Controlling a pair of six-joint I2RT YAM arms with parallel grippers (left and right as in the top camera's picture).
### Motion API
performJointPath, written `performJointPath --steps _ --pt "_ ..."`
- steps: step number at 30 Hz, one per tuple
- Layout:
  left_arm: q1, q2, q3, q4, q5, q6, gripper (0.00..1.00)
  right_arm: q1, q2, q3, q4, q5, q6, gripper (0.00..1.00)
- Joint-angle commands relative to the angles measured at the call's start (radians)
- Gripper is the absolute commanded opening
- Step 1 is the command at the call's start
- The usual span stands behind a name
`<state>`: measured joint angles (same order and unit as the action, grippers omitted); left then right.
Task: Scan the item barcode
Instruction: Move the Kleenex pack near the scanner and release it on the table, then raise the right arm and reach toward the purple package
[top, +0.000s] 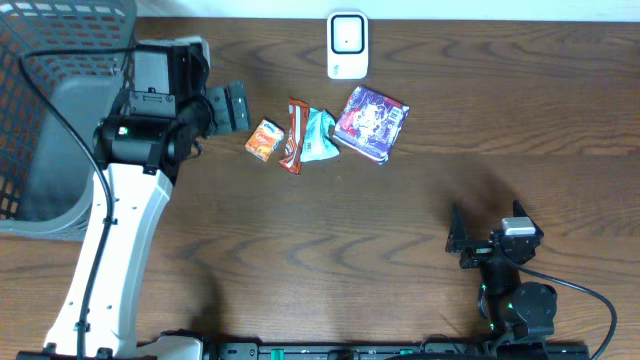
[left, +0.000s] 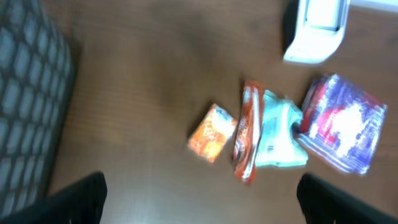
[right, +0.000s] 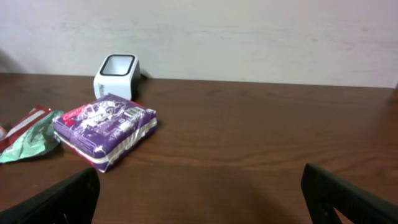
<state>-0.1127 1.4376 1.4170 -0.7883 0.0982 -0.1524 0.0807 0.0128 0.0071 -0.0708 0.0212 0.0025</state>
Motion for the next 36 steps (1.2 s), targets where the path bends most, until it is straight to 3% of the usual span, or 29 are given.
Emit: performJointPath --steps 1,10,14,16,18,20,23,26,31,36 --pt "0.005 0.009 -0.002 -0.069 -0.006 0.010 0.98 -0.002 -0.002 -0.002 -0.004 -0.001 -0.011 0.99" --pt "0.005 0.012 -0.002 -0.153 -0.006 0.010 0.98 -0.002 -0.002 -0.002 0.026 -0.022 0.028 0.99" --pt "0.005 0.013 -0.002 -0.153 -0.005 0.010 0.98 -0.001 -0.002 -0.002 0.096 -0.419 0.421 0.99" --pt "0.005 0.013 -0.002 -0.153 -0.005 0.010 0.98 -0.001 -0.002 -0.002 0.163 -0.463 0.537 0.99" --pt "0.005 0.013 -0.002 -0.153 -0.005 0.010 0.98 0.000 -0.002 -0.002 0.315 -0.502 0.771 0.99" --pt "0.005 0.013 -0.002 -0.153 -0.005 0.010 0.98 0.000 -0.002 -0.002 0.479 -0.507 0.823 0.99" --pt "0.005 0.013 -0.002 -0.153 -0.005 0.010 0.98 -0.001 0.002 0.023 0.676 -0.451 0.793 0.99" --pt "0.005 0.013 -0.002 -0.153 -0.005 0.010 0.98 -0.001 0.023 0.131 0.651 -0.389 0.734 0.99" --pt "0.005 0.013 -0.002 -0.153 -0.005 0.010 0.98 -0.001 0.212 0.456 0.270 -0.389 0.410 0.99" --pt "0.005 0.013 -0.002 -0.153 -0.005 0.010 0.98 0.000 0.613 0.848 -0.259 -0.394 0.096 0.99"
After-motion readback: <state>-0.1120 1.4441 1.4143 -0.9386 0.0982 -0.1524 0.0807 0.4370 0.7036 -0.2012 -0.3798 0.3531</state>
